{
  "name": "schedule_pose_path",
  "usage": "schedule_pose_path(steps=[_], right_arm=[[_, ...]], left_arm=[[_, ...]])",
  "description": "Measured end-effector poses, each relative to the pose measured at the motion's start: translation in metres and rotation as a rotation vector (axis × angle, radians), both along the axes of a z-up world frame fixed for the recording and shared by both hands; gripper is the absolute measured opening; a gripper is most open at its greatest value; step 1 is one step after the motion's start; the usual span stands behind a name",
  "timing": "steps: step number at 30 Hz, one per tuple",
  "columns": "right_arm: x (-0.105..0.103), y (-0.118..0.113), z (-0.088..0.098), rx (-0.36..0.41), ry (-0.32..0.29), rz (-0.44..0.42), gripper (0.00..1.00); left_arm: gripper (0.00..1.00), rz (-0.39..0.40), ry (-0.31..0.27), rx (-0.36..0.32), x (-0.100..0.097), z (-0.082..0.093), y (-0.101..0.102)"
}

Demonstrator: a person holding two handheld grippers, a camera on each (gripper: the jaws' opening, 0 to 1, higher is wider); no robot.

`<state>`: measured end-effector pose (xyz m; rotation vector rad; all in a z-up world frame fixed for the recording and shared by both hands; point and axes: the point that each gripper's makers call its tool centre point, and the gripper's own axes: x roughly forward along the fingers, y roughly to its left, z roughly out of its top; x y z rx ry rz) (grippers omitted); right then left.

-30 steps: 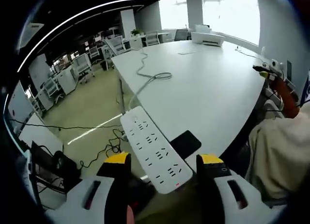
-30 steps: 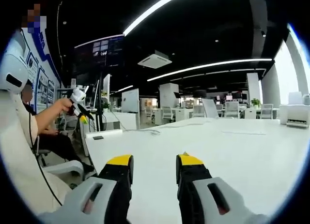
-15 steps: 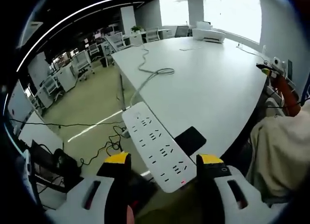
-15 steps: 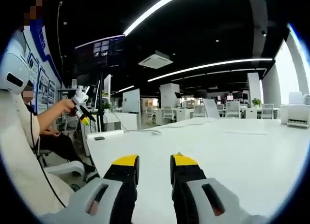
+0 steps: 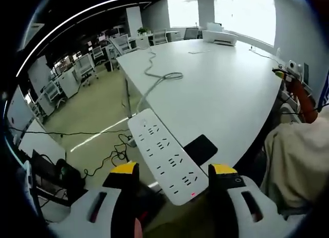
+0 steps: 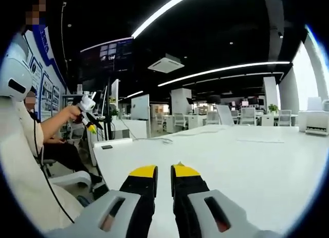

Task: Pick up the power strip scattered on the table, fix it on the side mounting bracket of the table, and press the switch

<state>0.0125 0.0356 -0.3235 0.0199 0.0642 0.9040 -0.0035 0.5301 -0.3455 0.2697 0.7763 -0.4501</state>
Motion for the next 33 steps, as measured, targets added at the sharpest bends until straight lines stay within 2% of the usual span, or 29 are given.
schedule_pose_path(steps=[9, 20, 28, 33], right_arm=[[-0.001, -0.002, 0.000, 0.006, 0.006, 0.008, 0.00], [0.002, 0.003, -0.006, -0.006, 0.021, 0.029, 0.00], [0.001, 0.004, -0.006, -0.005, 0.029, 0.031, 0.00], [0.001, 0.006, -0.008, -0.006, 0.036, 0.034, 0.00]], left_arm=[[0.59, -0.006, 0.016, -0.007, 0.001, -0.006, 0.000], [0.58, -0.030, 0.040, -0.012, 0.002, -0.013, 0.003], [0.58, -0.065, 0.080, 0.004, -0.001, -0.022, 0.003], [0.54, -0.092, 0.096, -0.007, -0.002, -0.027, 0.003]])
